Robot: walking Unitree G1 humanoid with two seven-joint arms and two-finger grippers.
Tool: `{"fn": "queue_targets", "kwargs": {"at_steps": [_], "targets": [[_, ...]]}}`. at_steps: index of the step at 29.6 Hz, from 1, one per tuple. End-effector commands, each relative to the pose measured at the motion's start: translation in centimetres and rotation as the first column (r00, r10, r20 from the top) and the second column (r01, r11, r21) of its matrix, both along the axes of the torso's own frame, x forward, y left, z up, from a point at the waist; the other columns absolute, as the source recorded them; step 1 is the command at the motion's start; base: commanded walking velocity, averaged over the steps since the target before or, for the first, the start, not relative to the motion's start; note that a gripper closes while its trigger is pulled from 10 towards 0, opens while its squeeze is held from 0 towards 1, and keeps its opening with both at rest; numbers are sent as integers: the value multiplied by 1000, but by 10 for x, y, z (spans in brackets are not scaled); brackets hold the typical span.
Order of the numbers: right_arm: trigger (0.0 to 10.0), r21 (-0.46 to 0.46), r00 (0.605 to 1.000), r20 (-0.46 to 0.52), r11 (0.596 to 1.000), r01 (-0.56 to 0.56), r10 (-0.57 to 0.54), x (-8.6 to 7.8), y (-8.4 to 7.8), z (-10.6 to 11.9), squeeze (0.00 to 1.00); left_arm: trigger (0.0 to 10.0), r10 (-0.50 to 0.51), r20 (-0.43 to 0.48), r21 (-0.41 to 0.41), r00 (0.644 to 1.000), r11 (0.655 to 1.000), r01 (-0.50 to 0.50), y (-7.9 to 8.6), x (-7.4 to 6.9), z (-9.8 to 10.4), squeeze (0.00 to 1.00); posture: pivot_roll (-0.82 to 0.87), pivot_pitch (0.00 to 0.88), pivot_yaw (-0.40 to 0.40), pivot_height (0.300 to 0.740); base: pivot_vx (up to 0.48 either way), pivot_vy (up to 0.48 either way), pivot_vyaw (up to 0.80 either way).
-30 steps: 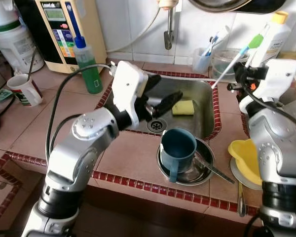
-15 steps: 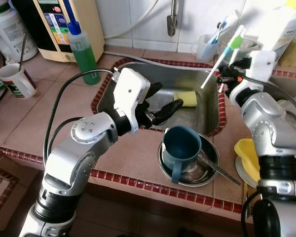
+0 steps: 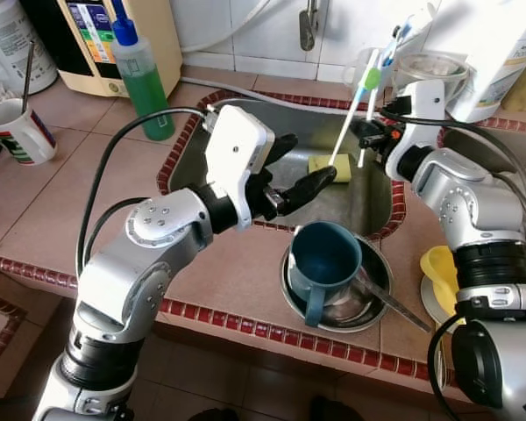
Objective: Kitchen organization
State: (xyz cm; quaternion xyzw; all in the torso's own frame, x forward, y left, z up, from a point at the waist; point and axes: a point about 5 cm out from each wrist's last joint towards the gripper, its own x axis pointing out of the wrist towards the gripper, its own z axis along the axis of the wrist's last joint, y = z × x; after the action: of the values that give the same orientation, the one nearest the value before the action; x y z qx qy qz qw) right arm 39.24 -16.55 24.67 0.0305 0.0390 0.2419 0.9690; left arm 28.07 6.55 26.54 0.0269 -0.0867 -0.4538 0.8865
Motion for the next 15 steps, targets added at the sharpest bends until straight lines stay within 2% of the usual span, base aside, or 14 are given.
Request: {"fn": "queue_targets", "kwargs": {"at_steps": [1, 8, 11, 15], "targets": [[10000, 13, 999, -7, 999, -45, 46, 1, 7, 5, 0, 10000, -7, 21, -4, 1000, 1000, 7, 0, -3, 7, 0, -78, 223, 47, 740, 0, 0, 0], [10000, 26, 998, -36, 998, -60, 61, 5, 10, 0, 0, 10000, -11, 17, 30, 1000, 999, 11, 0, -3, 5, 0, -73, 221, 46, 740, 0, 0, 0], [10000, 35, 997, -59, 998, -46, 48, 8, 6, -6, 0, 10000, -9, 29, 84, 1000, 996, 7, 3, -4, -5, 0, -70, 218, 45, 740, 0, 0, 0], [10000, 38, 996, -78, 998, -40, 43, 9, 4, -11, 0, 10000, -16, 19, 71, 1000, 997, 15, 1, -6, -3, 0, -67, 215, 44, 740, 0, 0, 0]]}}
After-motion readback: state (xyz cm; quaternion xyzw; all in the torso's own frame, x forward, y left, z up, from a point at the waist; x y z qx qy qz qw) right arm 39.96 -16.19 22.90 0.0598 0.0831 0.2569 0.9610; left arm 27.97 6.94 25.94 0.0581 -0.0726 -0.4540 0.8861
